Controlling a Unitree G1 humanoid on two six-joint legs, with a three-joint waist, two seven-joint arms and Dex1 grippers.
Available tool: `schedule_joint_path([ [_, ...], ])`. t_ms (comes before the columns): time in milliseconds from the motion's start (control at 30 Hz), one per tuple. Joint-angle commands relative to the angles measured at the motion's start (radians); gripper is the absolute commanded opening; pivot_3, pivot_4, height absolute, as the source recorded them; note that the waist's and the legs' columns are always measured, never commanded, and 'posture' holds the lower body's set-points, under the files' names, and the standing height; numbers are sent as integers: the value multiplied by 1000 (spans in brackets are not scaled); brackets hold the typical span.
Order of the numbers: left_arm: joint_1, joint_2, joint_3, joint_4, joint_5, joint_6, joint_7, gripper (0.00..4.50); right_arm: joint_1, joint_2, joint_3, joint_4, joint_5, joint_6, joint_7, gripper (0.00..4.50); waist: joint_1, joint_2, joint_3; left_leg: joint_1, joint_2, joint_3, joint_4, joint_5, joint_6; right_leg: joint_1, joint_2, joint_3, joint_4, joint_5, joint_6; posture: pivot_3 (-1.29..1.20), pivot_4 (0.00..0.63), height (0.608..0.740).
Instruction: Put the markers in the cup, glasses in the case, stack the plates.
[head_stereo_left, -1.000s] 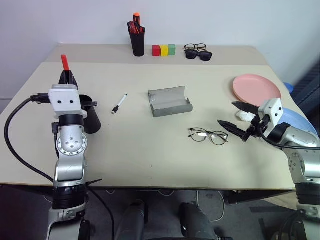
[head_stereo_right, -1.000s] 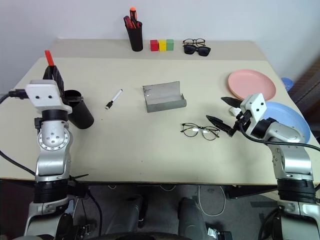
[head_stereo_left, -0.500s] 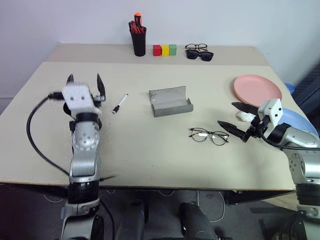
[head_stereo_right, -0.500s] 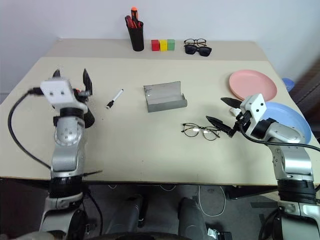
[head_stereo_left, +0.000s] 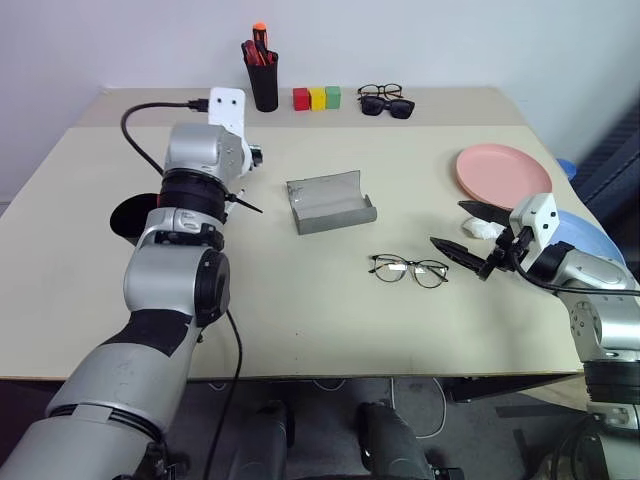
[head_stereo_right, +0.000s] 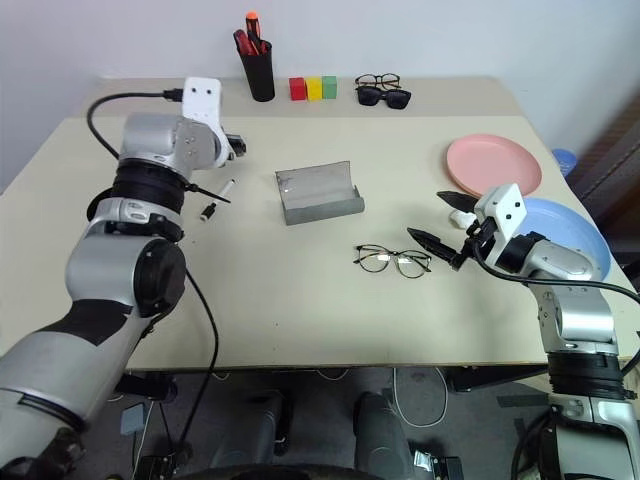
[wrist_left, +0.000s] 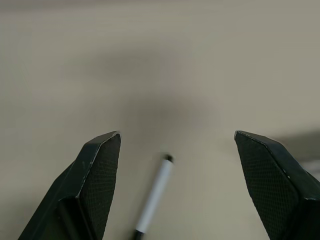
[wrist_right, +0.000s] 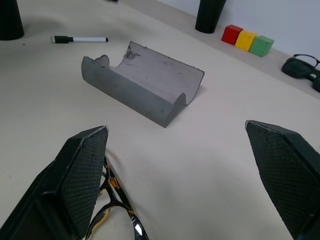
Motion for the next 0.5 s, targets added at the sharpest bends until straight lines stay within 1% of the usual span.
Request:
schedule_joint_path([
  [33, -65, 20, -29, 114, 36, -105, -16, 3702, 18, -3, -34, -35, 12, -17, -9, 4500, 2, 0, 0, 0, 0, 0, 0, 0, 0, 0, 0, 0, 0, 0, 0, 0, 150, 740],
  [233, -74, 36, -58, 218, 64, -143, -69, 3702, 44, -10, -46, -53, 18, -17, -17, 4500, 3, -1, 0, 0, 0, 0, 0, 0, -1, 0, 0, 0, 0, 0, 0, 0, 150, 740],
  [500, -52, 53, -63, 248, 82, -132, -104, 3702, 46, -6, -44, -54, 18, -19, -18, 4500, 4, -2, 1, 0, 0, 0, 0, 1, -2, 0, 0, 0, 1, 0, 0, 0, 150, 740],
])
